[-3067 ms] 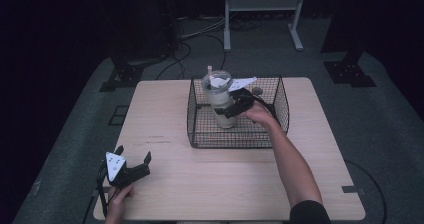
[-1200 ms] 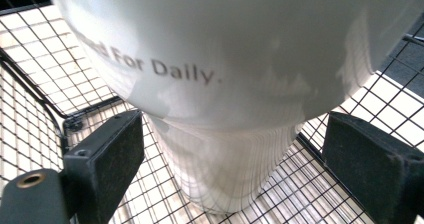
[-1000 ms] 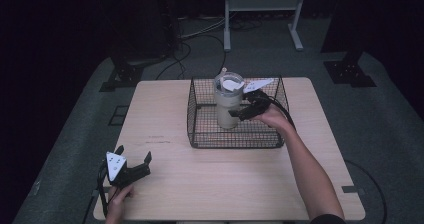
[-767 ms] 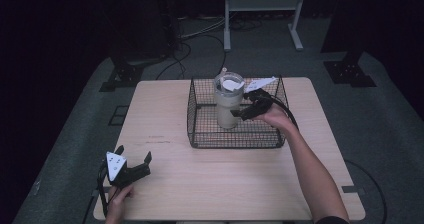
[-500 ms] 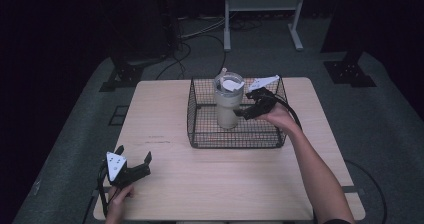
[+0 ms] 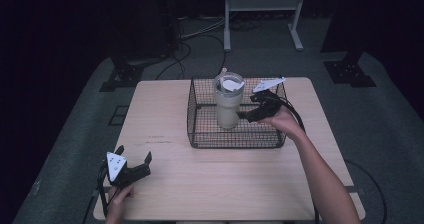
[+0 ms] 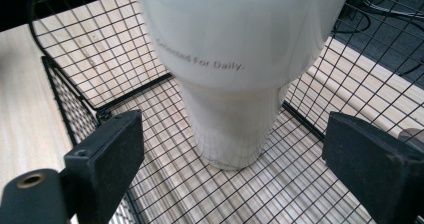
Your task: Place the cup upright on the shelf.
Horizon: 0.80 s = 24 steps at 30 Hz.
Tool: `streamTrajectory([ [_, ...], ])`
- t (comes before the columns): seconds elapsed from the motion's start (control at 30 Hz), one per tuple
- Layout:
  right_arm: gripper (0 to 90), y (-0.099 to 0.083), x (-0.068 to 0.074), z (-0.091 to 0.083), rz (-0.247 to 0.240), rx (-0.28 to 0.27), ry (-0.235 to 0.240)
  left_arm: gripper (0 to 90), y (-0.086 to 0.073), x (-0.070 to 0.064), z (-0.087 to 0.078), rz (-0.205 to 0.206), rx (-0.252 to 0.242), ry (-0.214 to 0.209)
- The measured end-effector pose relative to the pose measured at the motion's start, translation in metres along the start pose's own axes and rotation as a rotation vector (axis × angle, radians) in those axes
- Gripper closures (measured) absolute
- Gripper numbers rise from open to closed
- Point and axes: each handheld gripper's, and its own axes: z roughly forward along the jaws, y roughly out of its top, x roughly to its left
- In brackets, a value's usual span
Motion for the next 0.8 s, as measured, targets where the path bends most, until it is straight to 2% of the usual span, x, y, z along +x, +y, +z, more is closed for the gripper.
streamTrajectory([
  [0.1,9.2,-0.002,0.003,-0.005,0.012,-0.002,0.004,0.0,0.0,0.0,0.0,0.0,0.0,0.0],
  [0.17,9.2,-0.003,0.004,-0.006,0.003,0.002,-0.004,0.0,0.0,0.0,0.0,0.001,0.0,0.0],
  [0.3,9.2,-0.004,0.008,-0.012,0.017,-0.017,0.0,0.0,0.0,0.0,0.0,0.001,0.0,0.001],
  [0.57,9.2,-0.009,0.018,-0.019,-0.005,-0.002,0.004,0.0,0.0,0.0,0.0,0.0,0.001,0.001],
  [0.8,9.2,-0.014,0.024,-0.03,-0.01,-0.023,0.007,0.0,0.0,0.0,0.0,0.0,0.003,0.001],
])
